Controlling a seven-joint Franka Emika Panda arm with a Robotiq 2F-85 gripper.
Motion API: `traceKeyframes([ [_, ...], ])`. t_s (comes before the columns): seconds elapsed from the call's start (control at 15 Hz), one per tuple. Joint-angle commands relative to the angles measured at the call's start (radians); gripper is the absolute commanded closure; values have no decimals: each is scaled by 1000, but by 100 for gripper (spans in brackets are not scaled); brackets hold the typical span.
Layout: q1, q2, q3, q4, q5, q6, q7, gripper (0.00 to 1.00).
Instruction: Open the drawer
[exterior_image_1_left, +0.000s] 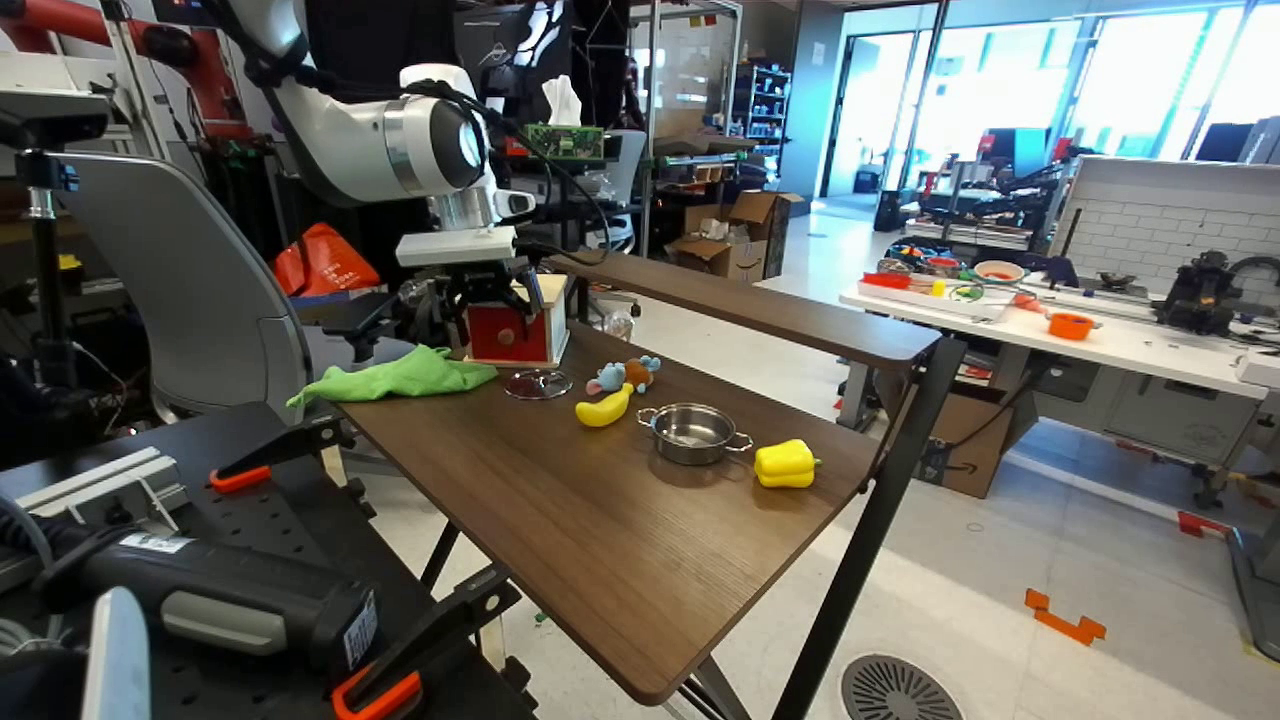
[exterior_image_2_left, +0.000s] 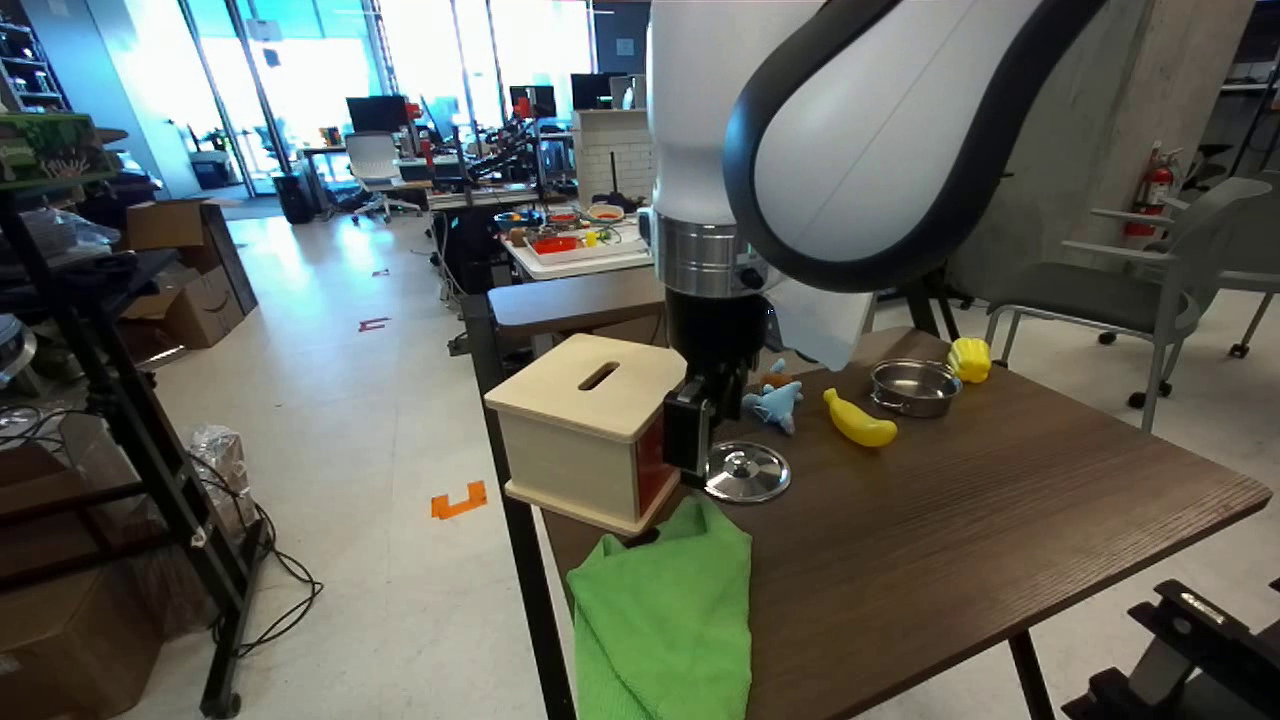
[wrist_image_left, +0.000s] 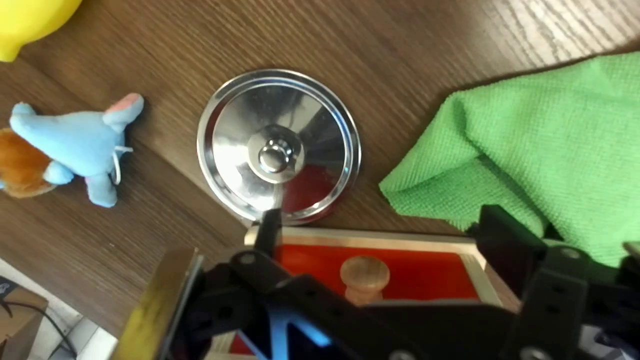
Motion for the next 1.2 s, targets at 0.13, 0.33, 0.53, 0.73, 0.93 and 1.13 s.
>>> traceKeyframes([
  [0.13,14,-10,-30,-31,5,127,-5,0],
  [0.33,6,3,-24,-22,21,124,-15,0],
  [0.53,3,17,-17,-9,32,110,-18,0],
  [0.73,5,24,-18,-2,41,121,-8,35],
  [0.93,4,27,-19,6,52,123,-5,58],
  [1.13,9,37,-25,24,60,122,-1,80],
])
